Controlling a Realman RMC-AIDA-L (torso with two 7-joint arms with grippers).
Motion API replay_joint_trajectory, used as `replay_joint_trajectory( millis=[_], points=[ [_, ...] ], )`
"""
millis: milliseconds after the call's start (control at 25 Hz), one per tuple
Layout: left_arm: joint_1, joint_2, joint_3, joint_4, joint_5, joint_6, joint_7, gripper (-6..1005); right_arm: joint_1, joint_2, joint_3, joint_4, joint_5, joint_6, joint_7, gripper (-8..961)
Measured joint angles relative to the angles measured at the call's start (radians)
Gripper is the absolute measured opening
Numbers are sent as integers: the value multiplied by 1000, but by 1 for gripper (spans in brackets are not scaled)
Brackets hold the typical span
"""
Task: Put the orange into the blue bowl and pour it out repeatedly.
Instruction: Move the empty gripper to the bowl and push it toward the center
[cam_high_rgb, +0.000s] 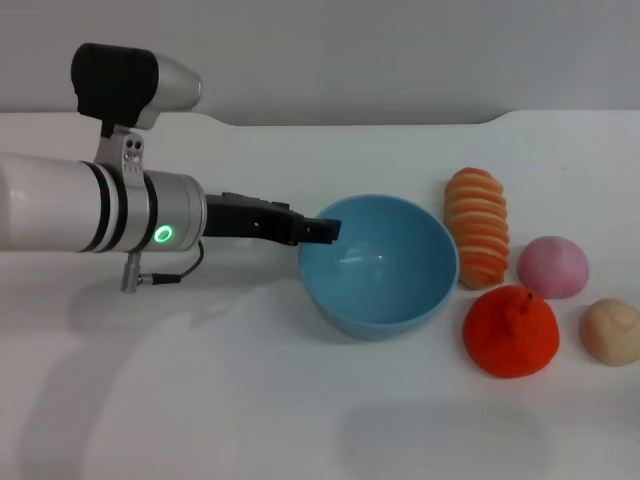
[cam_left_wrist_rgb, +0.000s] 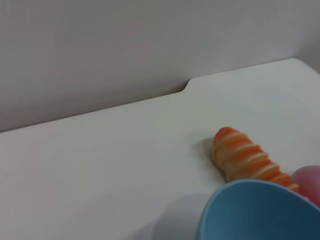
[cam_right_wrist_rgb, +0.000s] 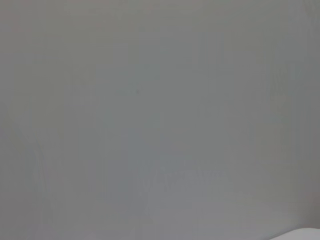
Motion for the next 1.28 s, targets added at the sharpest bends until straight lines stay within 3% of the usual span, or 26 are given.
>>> replay_joint_trajectory(
  millis=[920, 1280],
  points=[
    [-27, -8, 143, -135, -49, -133, 33, 782, 2, 2, 2, 0, 0, 23, 0, 694],
    [-44, -8, 153, -171, -73, -139, 38, 669, -3, 3, 2, 0, 0, 24, 0, 694]
  ],
)
